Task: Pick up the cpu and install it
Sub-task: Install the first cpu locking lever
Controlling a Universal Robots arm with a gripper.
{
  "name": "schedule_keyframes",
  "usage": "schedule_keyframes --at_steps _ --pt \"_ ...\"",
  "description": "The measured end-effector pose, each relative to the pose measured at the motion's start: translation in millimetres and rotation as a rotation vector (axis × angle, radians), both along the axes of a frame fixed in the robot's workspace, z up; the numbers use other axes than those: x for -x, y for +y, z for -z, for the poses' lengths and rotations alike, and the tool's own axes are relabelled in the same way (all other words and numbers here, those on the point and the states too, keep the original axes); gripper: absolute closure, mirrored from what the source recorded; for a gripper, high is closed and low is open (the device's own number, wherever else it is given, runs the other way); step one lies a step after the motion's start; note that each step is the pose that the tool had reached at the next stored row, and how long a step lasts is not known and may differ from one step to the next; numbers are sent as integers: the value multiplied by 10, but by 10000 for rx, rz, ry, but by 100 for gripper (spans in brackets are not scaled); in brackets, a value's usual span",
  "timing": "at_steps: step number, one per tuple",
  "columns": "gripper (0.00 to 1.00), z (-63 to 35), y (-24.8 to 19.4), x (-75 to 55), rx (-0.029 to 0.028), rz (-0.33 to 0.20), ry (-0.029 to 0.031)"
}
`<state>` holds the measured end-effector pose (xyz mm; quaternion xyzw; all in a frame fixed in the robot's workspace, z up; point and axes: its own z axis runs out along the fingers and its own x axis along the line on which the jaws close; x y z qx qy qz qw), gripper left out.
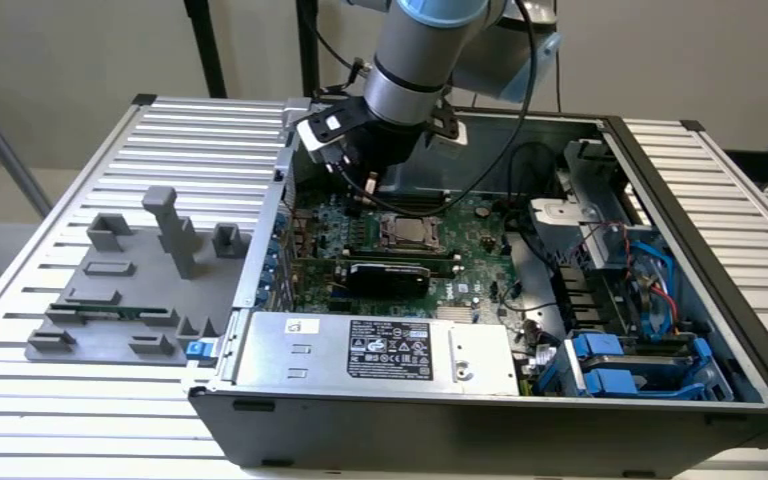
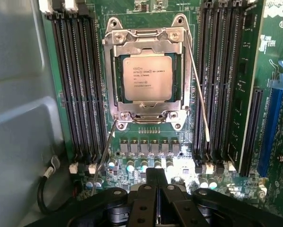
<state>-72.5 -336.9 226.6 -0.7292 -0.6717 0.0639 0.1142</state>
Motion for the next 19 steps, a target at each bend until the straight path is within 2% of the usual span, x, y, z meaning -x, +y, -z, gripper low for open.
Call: schedule_keyframes --at_steps 19 --pt "89 0 0 0 0 3212 0"
